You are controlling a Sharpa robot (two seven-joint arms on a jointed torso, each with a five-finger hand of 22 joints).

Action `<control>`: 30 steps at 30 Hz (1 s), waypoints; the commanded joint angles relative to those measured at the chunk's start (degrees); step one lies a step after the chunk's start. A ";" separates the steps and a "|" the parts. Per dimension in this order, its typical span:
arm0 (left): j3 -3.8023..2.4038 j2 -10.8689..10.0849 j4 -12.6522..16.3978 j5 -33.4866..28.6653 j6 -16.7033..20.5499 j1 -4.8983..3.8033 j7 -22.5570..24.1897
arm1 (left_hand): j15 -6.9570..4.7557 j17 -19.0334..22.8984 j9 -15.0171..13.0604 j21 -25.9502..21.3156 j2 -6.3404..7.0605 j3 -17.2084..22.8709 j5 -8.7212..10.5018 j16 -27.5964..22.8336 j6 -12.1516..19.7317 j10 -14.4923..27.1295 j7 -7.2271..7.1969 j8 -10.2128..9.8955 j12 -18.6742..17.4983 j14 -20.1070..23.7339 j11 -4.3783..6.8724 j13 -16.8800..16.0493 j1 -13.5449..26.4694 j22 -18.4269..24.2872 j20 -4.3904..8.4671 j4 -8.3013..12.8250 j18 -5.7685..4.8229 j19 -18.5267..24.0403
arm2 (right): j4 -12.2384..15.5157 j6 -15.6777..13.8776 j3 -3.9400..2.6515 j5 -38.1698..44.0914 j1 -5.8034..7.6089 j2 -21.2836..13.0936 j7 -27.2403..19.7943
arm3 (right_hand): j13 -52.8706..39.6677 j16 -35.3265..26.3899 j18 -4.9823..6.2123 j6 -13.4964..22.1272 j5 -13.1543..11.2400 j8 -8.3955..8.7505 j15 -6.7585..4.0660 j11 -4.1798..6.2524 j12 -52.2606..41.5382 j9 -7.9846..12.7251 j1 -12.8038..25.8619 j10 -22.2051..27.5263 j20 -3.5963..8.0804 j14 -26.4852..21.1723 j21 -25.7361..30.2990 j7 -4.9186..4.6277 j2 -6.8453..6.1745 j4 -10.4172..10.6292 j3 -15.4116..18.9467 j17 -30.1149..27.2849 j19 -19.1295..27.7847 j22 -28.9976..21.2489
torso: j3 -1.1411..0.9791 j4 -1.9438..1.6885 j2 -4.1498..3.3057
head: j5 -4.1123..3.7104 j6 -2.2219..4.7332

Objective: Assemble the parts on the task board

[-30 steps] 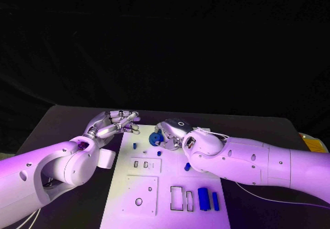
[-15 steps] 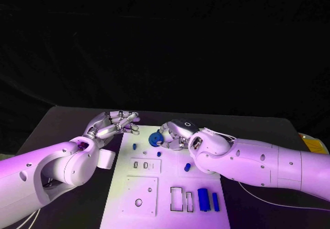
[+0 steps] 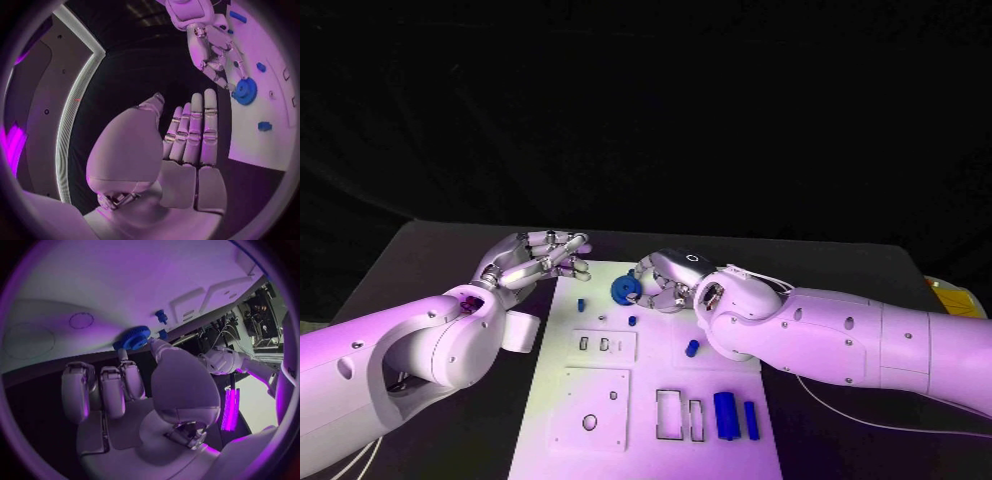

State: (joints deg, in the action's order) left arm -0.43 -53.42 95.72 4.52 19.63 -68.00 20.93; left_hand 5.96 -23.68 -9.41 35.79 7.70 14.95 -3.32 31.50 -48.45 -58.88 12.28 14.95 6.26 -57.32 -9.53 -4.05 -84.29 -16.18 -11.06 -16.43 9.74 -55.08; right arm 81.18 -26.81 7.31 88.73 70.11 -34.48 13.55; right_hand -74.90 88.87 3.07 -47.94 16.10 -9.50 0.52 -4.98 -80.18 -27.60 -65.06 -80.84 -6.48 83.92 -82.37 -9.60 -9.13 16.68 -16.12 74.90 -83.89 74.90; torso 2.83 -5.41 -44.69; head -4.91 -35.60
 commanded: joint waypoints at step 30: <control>-0.06 -0.18 0.01 -0.18 -0.50 -0.05 0.17 | 0.00 -0.19 0.02 0.52 0.13 -0.53 0.18 0.43 0.55 0.29 0.94 -0.25 -0.36 0.51 -0.12 -0.08 0.58 -0.15 -0.01 0.00 0.56 0.68 | 3.80 -4.41 -0.16 -1.55 0.66 -5.16 -1.48 | -4.47 0.36 -0.75 -0.90 1.68 0.24 0.12 0.20 -0.50 -0.03 0.13 -0.71 -0.21 5.30 -0.35 0.06 0.76 -0.40 -0.39 11.35 -0.50 6.31 | -0.12 0.17 0.12 | -0.04 -0.17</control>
State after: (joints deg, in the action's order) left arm -0.44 -53.64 95.69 4.52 19.67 -68.00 20.81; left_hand 5.96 -23.81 -9.41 36.00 7.70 14.62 -3.32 31.70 -48.24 -58.88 12.48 14.95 6.26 -57.32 -9.53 -4.05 -84.29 -16.27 -11.05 -16.43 9.74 -54.67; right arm 84.35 -27.40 7.26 87.88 70.51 -38.99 13.51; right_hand -74.94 88.87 3.07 -48.54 17.64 -9.45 0.52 -4.78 -80.40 -27.71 -64.61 -81.03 -6.48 83.92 -82.37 -9.61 -8.68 16.34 -16.45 74.90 -83.89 74.94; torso 2.77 -5.33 -44.61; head -4.97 -35.88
